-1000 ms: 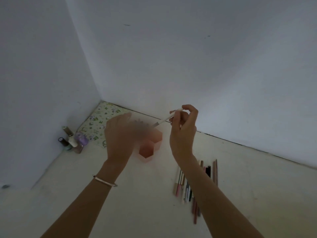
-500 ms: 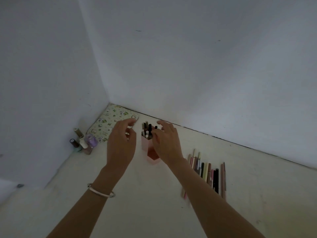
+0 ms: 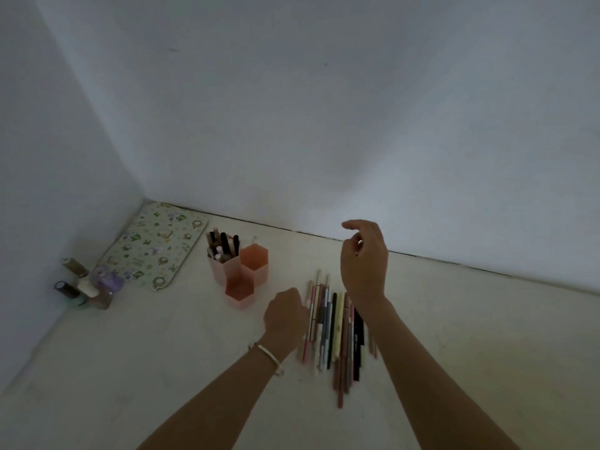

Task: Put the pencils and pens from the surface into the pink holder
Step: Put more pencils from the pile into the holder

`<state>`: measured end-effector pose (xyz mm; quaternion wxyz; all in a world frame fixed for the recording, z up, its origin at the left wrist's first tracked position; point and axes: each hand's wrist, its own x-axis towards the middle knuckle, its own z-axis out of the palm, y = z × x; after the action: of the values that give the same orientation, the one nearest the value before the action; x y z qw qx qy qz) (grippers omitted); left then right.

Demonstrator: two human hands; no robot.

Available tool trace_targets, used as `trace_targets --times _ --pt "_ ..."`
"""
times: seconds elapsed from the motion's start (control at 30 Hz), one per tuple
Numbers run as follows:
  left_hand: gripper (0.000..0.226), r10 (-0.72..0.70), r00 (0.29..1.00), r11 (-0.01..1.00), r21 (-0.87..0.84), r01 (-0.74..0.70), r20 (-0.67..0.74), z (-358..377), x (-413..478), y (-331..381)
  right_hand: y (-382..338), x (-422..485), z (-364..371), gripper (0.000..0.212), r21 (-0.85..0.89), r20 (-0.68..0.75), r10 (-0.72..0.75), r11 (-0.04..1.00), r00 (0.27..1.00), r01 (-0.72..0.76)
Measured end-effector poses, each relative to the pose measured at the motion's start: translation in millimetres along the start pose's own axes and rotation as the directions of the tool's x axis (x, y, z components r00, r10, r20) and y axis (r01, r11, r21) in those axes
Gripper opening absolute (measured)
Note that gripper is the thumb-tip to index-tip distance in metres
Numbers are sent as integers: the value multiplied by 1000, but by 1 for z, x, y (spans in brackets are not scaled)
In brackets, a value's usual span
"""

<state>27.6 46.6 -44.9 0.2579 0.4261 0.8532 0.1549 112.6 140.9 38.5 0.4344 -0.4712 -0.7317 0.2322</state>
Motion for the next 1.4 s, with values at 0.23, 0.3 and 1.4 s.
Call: trace_targets --times 0.23,0.3,1.4 --pt "17 -75 997 997 31 74 26 23 6 6 41 -22 -30 34 -74 4 96 993 995 -96" --pt "16 -94 995 995 -9 95 28 24 9 5 45 -26 -30 34 -63 19 130 990 991 -129" --pt "16 119 907 910 -321 -262 -404 -69 -9 3 52 -68 66 22 -682 475 377 729 796 62"
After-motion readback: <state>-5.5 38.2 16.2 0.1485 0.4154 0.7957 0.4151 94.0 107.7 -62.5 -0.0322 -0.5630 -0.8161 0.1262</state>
